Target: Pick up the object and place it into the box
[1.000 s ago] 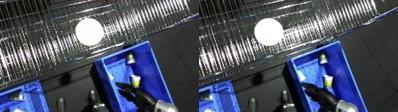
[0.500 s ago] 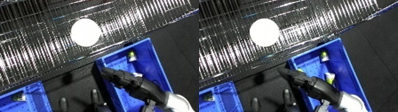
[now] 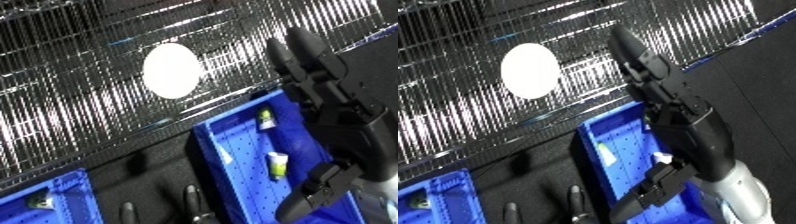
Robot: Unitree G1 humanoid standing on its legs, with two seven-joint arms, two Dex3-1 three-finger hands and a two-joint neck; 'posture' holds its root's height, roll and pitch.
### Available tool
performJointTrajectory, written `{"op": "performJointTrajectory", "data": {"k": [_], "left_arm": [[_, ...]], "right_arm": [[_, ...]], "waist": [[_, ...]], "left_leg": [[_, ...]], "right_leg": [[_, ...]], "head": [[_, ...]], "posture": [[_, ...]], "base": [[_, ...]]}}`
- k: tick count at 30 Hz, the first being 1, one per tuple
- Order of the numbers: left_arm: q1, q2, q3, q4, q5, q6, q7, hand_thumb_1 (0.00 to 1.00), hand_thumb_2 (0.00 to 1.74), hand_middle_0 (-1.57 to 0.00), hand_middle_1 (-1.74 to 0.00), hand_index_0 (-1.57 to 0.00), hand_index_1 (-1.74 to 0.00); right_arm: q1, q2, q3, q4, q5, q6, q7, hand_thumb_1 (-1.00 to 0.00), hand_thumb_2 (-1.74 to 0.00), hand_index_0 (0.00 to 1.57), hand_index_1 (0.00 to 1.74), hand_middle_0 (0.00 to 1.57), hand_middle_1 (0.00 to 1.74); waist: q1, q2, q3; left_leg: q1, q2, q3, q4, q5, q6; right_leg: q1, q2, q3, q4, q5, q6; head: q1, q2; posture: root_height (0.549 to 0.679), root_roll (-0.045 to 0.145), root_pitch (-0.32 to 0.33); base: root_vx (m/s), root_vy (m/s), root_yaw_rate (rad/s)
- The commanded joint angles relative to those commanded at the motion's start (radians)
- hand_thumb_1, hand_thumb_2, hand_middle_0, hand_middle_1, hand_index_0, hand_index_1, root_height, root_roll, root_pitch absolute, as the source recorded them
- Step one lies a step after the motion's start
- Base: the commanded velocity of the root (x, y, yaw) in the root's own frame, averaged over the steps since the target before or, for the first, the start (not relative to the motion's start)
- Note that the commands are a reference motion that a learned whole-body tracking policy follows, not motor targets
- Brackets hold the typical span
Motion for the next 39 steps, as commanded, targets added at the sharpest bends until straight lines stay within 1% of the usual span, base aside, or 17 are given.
{"op": "performJointTrajectory", "data": {"k": [4, 9, 15, 22, 26, 28, 34, 39], "left_arm": [[0.011, 0.001, -0.008, -0.005, 0.011, 0.009, -0.001, 0.00, 0.00, 0.00, 0.00, 0.00, 0.00], [0.016, 0.004, -0.025, -0.010, 0.017, 0.018, -0.003, 0.00, 0.00, 0.00, 0.00, 0.00, 0.00], [0.015, 0.002, -0.053, -0.025, 0.019, 0.032, -0.002, 0.00, 0.00, 0.00, 0.00, 0.00, 0.00], [0.013, 0.000, -0.091, -0.042, 0.016, 0.039, -0.002, 0.00, 0.00, 0.00, 0.00, 0.00, 0.00], [0.014, -0.002, -0.107, -0.051, 0.013, 0.042, 0.000, 0.00, 0.00, 0.00, 0.00, 0.00, 0.00], [0.015, -0.002, -0.113, -0.054, 0.011, 0.043, -0.001, 0.00, 0.00, 0.00, 0.00, 0.00, 0.00], [0.016, 0.003, -0.125, -0.059, 0.009, 0.040, -0.007, 0.00, 0.00, 0.00, 0.00, 0.00, 0.00], [0.011, 0.003, -0.138, -0.070, 0.004, 0.042, -0.005, 0.00, 0.00, 0.00, 0.00, 0.00, 0.00]], "right_arm": [[-0.069, -0.017, 0.039, 0.071, -0.055, 0.001, -0.098, 0.00, 0.00, 0.00, 0.00, 0.00, 0.00], [-0.155, -0.044, 0.090, 0.164, -0.082, 0.019, -0.184, 0.00, 0.00, 0.00, 0.00, 0.00, 0.00], [-0.244, -0.063, 0.142, 0.277, -0.116, 0.030, -0.264, 0.00, 0.00, 0.00, 0.00, 0.00, 0.00], [-0.346, -0.078, 0.219, 0.428, -0.178, 0.021, -0.337, 0.00, 0.00, 0.00, 0.00, 0.00, 0.00], [-0.386, -0.079, 0.256, 0.503, -0.194, 0.023, -0.360, 0.00, 0.00, 0.00, 0.00, 0.00, 0.00], [-0.406, -0.080, 0.274, 0.545, -0.192, 0.023, -0.362, 0.00, 0.00, 0.00, 0.00, 0.00, 0.00], [-0.467, -0.082, 0.323, 0.670, -0.156, 0.016, -0.323, 0.00, 0.00, 0.00, 0.00, 0.00, 0.00], [-0.509, -0.077, 0.355, 0.734, -0.129, 0.039, -0.290, 0.00, 0.00, 0.00, 0.00, 0.00, 0.00]], "waist": [[0.022, 0.011, 0.000], [0.046, 0.027, 0.000], [0.068, 0.048, 0.000], [0.089, 0.073, 0.000], [0.095, 0.083, 0.000], [0.099, 0.088, 0.000], [0.109, 0.098, 0.000], [0.117, 0.106, 0.000]], "left_leg": [[-0.008, -0.009, -0.007, 0.005, 0.002, 0.0021], [-0.022, -0.023, -0.015, 0.020, 0.000, 0.0060], [-0.045, -0.037, -0.017, 0.041, -0.006, 0.0085], [-0.080, -0.053, -0.019, 0.069, -0.016, 0.0151], [-0.097, -0.058, -0.020, 0.080, -0.018, 0.0185], [-0.104, -0.060, -0.019, 0.082, -0.018, 0.0202], [-0.127, -0.062, -0.019, 0.091, -0.020, 0.0239], [-0.146, -0.065, -0.020, 0.100, -0.022, 0.0259]], "right_leg": [[-0.004, -0.0065, -0.005, 0.005, -0.001, -0.0052], [-0.015, -0.0153, -0.010, 0.021, -0.005, -0.0121], [-0.037, -0.0237, -0.013, 0.047, -0.013, -0.0188], [-0.075, -0.0294, -0.013, 0.081, -0.021, -0.0255], [-0.095, -0.0306, -0.011, 0.094, -0.023, -0.0285], [-0.104, -0.0312, -0.010, 0.099, -0.024, -0.0296], [-0.131, -0.0330, -0.010, 0.111, -0.024, -0.0317], [-0.152, -0.0345, -0.009, 0.125, -0.027, -0.0336]], "head": [[0.027, 0.005], [0.059, 0.007], [0.100, 0.013], [0.145, 0.010], [0.165, 0.013], [0.173, 0.020], [0.194, 0.038], [0.210, 0.050]], "posture": [[0.641, 0.058, 0.067], [0.639, 0.061, 0.066], [0.636, 0.066, 0.070], [0.632, 0.071, 0.081], [0.630, 0.073, 0.088], [0.629, 0.073, 0.092], [0.626, 0.072, 0.106], [0.624, 0.072, 0.115]], "base": [[0.019, 0.002, 0.089], [0.024, 0.005, 0.089], [0.021, 0.014, 0.065], [0.012, 0.015, 0.062], [0.008, 0.024, 0.031], [0.002, 0.025, 0.017], [-0.002, 0.017, 0.023], [0.006, 0.018, 0.030]]}}
